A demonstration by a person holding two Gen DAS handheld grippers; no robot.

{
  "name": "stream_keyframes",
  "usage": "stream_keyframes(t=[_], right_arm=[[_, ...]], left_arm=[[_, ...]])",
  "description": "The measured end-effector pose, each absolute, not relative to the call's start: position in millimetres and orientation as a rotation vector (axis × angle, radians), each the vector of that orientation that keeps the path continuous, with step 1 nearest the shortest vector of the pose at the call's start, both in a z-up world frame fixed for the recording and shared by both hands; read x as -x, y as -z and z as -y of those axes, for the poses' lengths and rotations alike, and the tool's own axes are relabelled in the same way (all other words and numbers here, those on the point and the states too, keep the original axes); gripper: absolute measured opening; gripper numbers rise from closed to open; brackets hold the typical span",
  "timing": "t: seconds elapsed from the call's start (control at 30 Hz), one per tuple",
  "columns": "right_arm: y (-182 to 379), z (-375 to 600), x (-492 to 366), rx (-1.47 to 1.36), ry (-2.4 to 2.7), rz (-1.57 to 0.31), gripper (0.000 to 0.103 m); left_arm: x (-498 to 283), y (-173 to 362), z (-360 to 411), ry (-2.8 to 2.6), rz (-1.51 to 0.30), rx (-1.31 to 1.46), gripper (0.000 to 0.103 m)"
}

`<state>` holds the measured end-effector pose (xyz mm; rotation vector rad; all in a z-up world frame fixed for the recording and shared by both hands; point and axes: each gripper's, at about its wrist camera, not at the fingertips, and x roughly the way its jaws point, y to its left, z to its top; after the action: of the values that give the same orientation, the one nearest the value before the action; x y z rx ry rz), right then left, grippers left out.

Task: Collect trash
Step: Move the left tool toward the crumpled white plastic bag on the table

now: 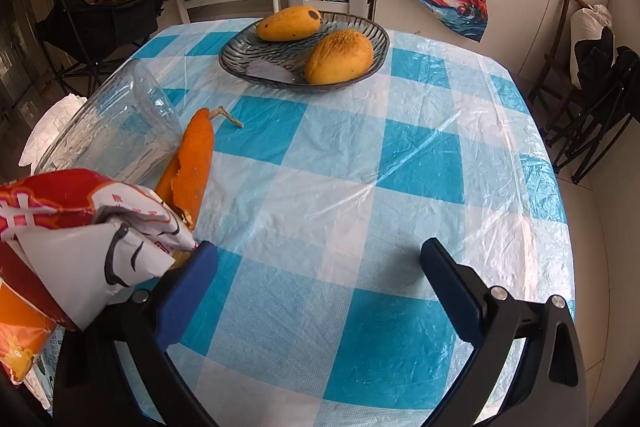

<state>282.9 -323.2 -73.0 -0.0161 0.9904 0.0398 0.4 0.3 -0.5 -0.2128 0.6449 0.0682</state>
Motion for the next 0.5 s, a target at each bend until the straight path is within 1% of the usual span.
stream_keyframes(t=[0.1,0.23,0.5], right_arm=[[72.9,323.3,-282.8,0.015,-0.040,-0.990,0.097],[72.5,323.2,-282.7,0.015,-0.040,-0.989,0.097],[72.9,323.3,-282.9,0.015,-0.041,-0.989,0.097]], left_arm=[[-0.4,0.6,-7.3,-0.046,-0.638,0.213,0.096],[-3.4,-3.7,16.8,-0.052,-0.629,0.106,0.096],[-18.9,-12.6,41.3,0.034,-0.636,0.053,0.096]])
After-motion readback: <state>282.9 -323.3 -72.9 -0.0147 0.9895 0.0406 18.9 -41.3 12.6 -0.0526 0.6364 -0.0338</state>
